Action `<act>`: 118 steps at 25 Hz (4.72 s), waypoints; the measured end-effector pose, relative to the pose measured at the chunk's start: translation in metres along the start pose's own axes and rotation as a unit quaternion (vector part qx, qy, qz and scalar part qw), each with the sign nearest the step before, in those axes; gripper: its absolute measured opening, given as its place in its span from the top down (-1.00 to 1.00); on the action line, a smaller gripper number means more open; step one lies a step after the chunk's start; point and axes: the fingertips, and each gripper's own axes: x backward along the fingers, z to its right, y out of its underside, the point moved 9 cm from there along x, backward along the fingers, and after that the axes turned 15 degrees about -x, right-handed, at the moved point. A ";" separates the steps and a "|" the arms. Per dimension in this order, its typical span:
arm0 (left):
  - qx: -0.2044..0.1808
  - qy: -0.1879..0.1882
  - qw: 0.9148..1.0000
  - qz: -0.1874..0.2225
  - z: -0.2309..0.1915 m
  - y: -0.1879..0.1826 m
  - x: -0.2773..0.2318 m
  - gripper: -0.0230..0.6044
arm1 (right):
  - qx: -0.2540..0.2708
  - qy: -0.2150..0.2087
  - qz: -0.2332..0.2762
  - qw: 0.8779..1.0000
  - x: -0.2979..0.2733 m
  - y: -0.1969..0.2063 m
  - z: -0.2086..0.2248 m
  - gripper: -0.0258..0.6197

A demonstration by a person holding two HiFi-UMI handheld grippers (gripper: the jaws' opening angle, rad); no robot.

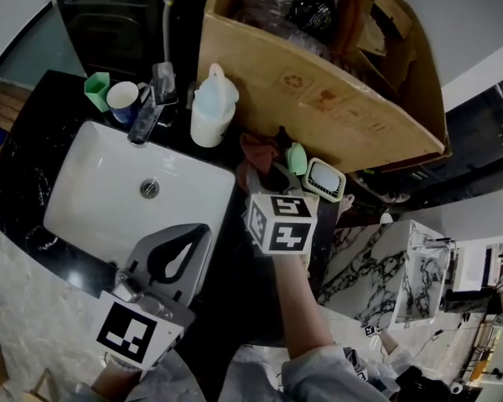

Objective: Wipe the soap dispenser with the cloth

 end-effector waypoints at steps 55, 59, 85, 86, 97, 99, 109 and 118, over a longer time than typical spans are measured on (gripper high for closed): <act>-0.007 0.035 0.999 0.027 0.030 -0.014 0.002 0.92 | -0.006 0.034 0.069 0.997 0.081 -0.047 0.035 0.69; -0.008 0.031 0.999 0.025 0.027 -0.015 0.002 0.92 | 0.002 0.018 0.067 0.998 0.075 -0.054 0.028 0.69; -0.010 0.018 1.000 0.006 0.015 -0.005 -0.005 0.92 | -0.029 0.072 -0.017 0.997 0.025 -0.006 0.072 0.69; -0.025 0.018 0.999 0.013 0.014 -0.005 -0.005 0.92 | -0.029 0.072 -0.016 0.997 0.026 -0.005 0.071 0.69; -0.018 0.025 0.999 0.014 0.017 -0.004 -0.004 0.92 | -0.028 0.040 -0.003 0.999 0.037 0.002 0.041 0.69; -0.006 0.023 1.000 0.007 0.018 -0.004 -0.003 0.92 | -0.025 0.033 -0.003 0.999 0.036 0.003 0.035 0.69; -0.009 0.013 1.000 0.007 0.009 -0.001 0.005 0.92 | -0.021 0.009 -0.029 0.999 0.024 0.018 0.013 0.69; -0.006 0.035 0.999 0.012 0.009 -0.001 0.009 0.92 | -0.067 0.052 -0.021 0.996 0.050 0.026 0.035 0.69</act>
